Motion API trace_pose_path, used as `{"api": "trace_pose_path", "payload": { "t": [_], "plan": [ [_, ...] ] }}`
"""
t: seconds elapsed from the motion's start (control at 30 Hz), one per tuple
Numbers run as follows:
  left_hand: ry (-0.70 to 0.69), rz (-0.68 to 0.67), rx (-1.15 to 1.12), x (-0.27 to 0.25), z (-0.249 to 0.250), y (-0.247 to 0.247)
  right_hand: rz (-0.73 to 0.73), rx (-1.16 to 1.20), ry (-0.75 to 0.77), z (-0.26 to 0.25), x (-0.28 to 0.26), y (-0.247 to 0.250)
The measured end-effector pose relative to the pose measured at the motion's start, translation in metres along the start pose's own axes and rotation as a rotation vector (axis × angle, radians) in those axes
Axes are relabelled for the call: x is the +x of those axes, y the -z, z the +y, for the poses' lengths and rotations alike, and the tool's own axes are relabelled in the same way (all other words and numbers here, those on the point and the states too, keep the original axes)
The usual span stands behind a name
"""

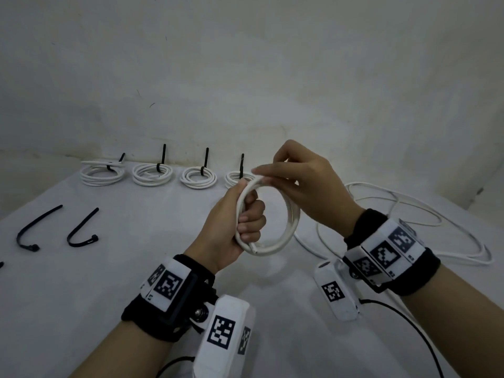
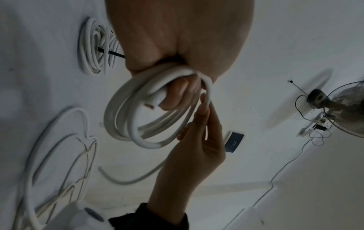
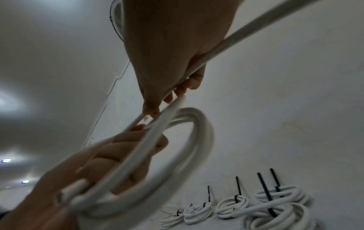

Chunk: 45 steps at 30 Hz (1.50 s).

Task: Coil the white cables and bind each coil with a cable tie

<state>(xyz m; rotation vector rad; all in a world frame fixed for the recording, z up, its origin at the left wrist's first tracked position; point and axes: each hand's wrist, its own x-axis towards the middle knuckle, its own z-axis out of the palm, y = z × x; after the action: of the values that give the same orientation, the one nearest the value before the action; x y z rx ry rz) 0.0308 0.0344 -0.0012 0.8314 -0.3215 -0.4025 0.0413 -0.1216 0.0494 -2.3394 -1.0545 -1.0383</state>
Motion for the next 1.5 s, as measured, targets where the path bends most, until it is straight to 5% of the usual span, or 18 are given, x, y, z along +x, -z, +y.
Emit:
{"api": "trace_pose_path", "payload": {
  "t": [0.13,0.27,0.37,0.73,1.07,1.27,1.5],
  "plan": [
    [-0.010,-0.003,-0.045,-0.002,0.003,0.000,0.066,-0.068,0.016,0.007,-0.009,-0.009],
    [-0.041,0.027,-0.068,-0.002,0.007,0.003,-0.113,0.053,-0.059,0.003,-0.014,-0.013],
    [-0.062,0.035,-0.040,-0.002,0.008,0.003,-0.119,0.051,-0.101,0.005,-0.014,-0.015],
    [-0.278,0.238,0.592,-0.002,0.019,0.017,-0.198,0.037,-0.078,0.002,-0.013,-0.018],
    [-0.043,0.130,0.449,-0.004,0.021,0.009,-0.202,0.057,-0.041,0.004,-0.014,-0.020],
    [-0.133,0.196,0.402,-0.003,0.020,0.003,-0.163,0.143,-0.055,0.001,-0.011,-0.018],
    [-0.218,0.321,0.170,0.001,0.034,0.018,-0.173,0.153,-0.283,0.026,-0.040,-0.002]
  ]
}}
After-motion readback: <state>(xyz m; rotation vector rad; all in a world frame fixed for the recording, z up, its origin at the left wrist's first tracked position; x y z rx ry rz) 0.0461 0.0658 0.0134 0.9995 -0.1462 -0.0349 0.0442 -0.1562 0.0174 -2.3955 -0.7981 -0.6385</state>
